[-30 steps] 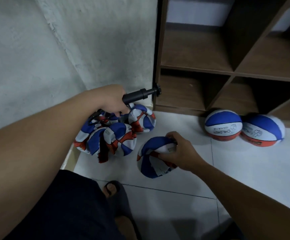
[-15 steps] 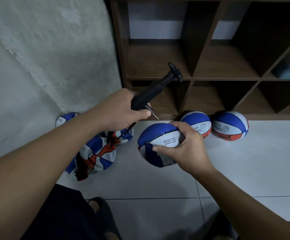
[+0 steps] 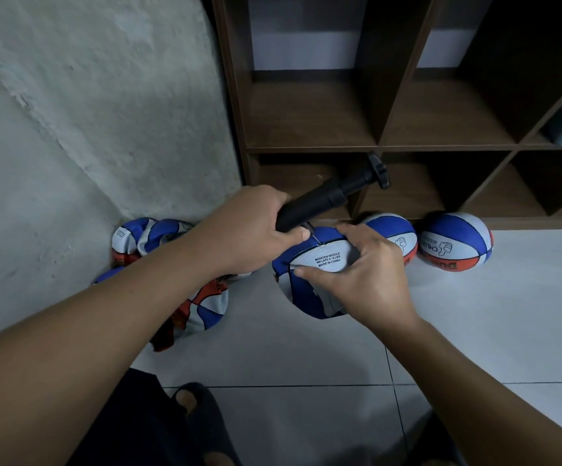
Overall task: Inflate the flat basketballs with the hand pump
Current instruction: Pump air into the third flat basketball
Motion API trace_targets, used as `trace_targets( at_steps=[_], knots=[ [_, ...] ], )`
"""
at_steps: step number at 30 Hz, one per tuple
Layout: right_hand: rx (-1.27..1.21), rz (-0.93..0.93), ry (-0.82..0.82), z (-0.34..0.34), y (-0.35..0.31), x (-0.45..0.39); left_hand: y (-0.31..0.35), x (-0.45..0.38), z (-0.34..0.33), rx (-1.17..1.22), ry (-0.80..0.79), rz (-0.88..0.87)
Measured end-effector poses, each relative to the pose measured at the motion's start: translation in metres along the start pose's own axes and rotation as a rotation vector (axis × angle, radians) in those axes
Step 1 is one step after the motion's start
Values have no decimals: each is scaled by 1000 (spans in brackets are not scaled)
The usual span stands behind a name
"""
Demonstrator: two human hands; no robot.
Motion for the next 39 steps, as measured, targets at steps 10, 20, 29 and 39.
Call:
trace_targets(
  at_steps=[10,20,29,39],
  knots=[
    [133,10,2,-4,-2,-4,2,-2,-4,-63,20,-80],
    [246,131,10,-5,-8,-3,7,-3,-29,-101,-86,-64],
    [210,128,-15,-10,-5,6,2,-3,-39,-14,-160,-9],
    [140,-19,-225,-6,-9,-6,-23,-8,-14,96,-302,15]
  ],
)
Point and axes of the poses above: each hand's wrist, its own x-axis away from the middle knuckle, its own z-axis out of the back of the hand, y = z × x, the point moved 1 cm from there along -x, towards the middle knuckle, and after that the axes turned 1 degree about y, right-handed, at the moved point
